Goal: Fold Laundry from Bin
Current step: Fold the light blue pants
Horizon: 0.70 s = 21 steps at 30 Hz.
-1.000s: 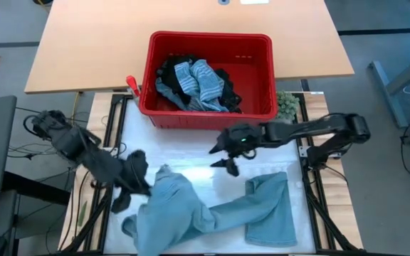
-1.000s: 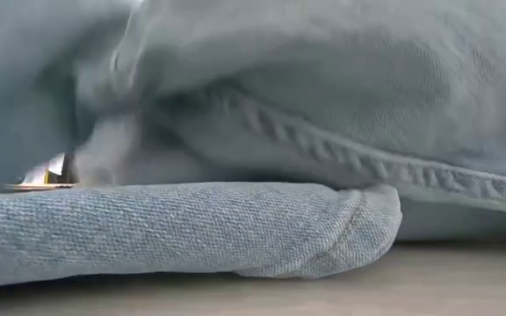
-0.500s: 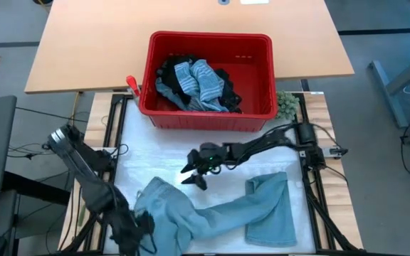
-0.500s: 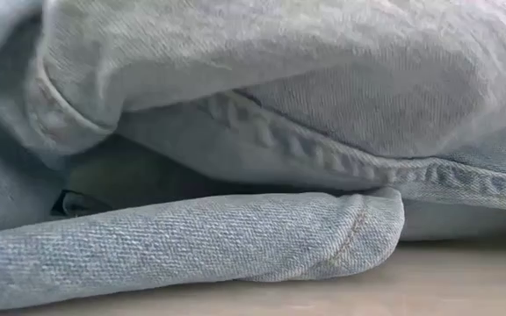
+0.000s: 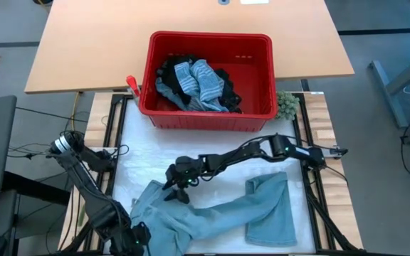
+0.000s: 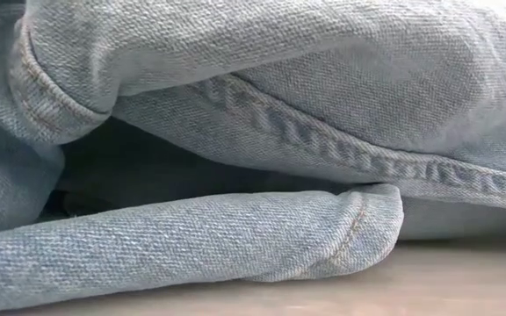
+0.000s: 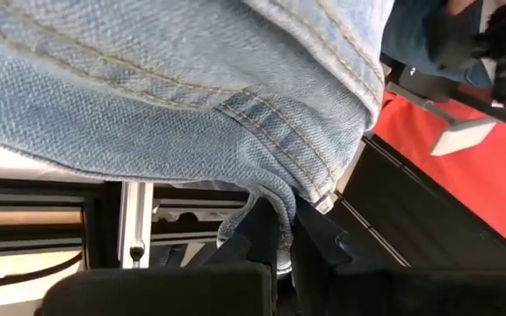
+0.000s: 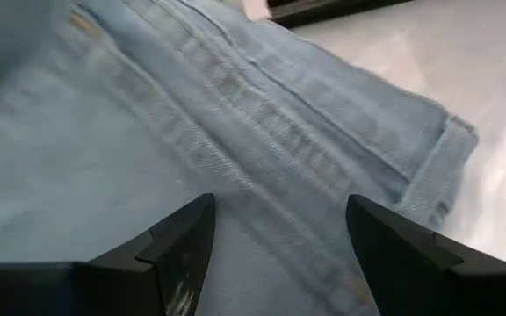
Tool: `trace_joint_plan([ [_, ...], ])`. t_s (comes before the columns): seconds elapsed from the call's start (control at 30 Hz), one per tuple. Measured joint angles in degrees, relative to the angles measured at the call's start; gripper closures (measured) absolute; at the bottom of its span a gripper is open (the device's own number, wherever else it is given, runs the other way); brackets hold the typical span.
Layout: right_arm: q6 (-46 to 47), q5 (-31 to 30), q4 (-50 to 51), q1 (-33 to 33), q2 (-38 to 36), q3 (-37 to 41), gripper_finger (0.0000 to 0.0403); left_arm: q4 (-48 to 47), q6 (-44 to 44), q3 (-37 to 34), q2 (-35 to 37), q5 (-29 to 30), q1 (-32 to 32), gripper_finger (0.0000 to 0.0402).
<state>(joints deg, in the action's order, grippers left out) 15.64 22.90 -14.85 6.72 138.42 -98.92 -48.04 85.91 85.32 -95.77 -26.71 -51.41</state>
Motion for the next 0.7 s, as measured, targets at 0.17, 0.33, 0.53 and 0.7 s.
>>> trace_joint_plan([
  [0.17,-7.18,-4.62,8.97,1.42,5.93,-7.18,0.0120,-0.34,-2.85,0.02,0.02,0.74,-0.04,0.0401],
  [0.33,-8.48,-5.78,22.51,0.96,6.55,-10.97,0.0241,-0.90,-5.30,0.02,0.02,0.62,-0.01,0.0401],
  [0.53,-18.35,-8.14,41.03,-2.20,-1.43,-10.28,0.0380,-8.84,-9.55,0.04,4.94,16.75,1.28,0.0401],
  [0.7,-27.54,-20.83,52.51,-6.39,-15.23,-10.19,0.0385,-15.59,-17.46,0.06,13.72,37.23,6.33,0.0401],
])
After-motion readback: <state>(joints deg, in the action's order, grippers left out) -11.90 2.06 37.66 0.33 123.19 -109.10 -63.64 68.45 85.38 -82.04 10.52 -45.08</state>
